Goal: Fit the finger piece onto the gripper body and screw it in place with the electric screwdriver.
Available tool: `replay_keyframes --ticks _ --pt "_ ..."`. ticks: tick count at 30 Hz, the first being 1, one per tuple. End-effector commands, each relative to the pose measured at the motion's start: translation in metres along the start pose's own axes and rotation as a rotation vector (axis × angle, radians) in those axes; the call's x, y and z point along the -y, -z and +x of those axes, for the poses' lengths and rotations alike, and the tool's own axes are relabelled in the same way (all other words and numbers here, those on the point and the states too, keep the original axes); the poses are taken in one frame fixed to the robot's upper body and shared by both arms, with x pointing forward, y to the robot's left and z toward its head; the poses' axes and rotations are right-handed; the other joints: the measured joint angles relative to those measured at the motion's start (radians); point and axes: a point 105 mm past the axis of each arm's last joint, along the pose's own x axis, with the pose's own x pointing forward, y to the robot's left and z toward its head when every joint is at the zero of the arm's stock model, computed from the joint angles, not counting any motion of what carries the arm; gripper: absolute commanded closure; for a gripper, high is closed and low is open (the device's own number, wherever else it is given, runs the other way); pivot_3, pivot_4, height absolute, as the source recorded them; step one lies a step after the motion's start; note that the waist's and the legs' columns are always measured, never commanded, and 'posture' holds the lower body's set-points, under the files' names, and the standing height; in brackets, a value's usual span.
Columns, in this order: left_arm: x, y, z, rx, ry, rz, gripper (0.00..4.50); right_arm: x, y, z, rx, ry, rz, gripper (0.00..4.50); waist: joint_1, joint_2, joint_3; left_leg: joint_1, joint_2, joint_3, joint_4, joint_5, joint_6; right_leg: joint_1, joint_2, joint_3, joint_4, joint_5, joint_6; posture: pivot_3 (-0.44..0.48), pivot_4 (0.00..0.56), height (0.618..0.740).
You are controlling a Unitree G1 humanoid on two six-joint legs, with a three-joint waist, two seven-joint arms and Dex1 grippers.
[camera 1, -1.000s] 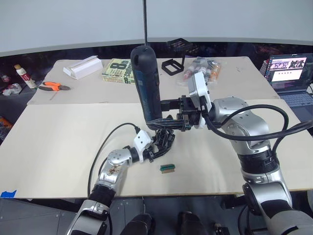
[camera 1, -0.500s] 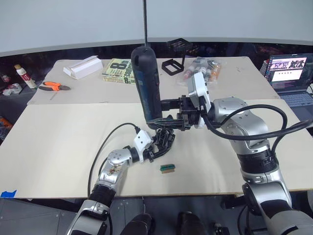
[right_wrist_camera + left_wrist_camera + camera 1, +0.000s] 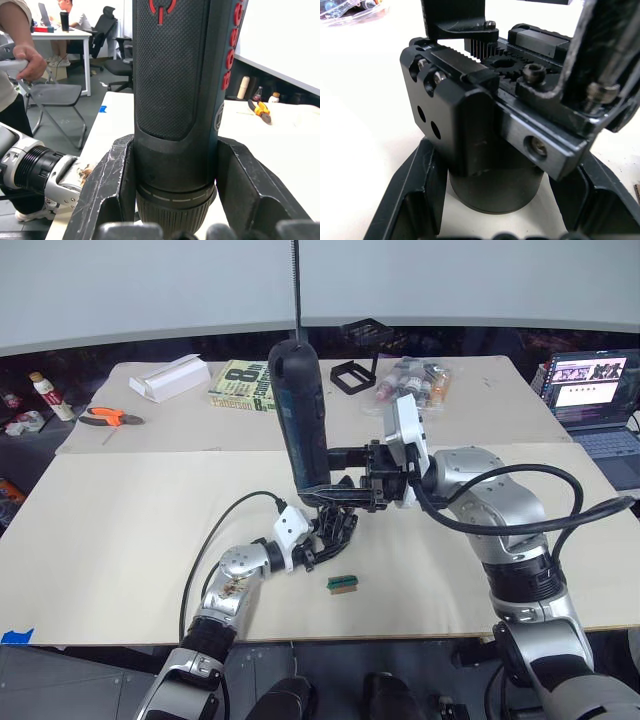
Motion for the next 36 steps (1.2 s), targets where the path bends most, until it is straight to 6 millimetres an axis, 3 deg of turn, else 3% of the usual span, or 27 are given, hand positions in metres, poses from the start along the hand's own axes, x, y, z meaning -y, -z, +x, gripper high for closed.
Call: replay_keyframes --ticks 1,23,36 --pt "0.005 0.000 0.002 0.004 0.017 -0.009 2.18 -0.001 0.002 -0.003 -0.002 0.017 0.004 2.64 0.000 0.000 0.000 0.000 0.000 0.000 0.000 0.000 0.000 0.000 0.000 0.000 0.000 0.000 0.000 0.000 0.150 0.740" --pt "0.006 -0.001 0.002 0.005 0.025 -0.012 2.18 0.003 0.034 -0.011 -0.072 0.098 0.083 2.64 -0.001 0.001 -0.001 0.003 0.000 0.000 -0.001 0.000 0.000 0.002 0.001 0.000 0.000 0.000 0.000 0.000 0.150 0.740" --pt "0.007 -0.001 0.002 0.004 0.030 -0.013 2.18 0.001 0.039 -0.012 -0.097 0.102 0.097 2.64 -0.001 0.001 -0.002 0.006 0.000 0.000 -0.001 0.000 0.000 0.003 0.002 0.000 0.000 0.000 0.000 0.000 0.150 0.740"
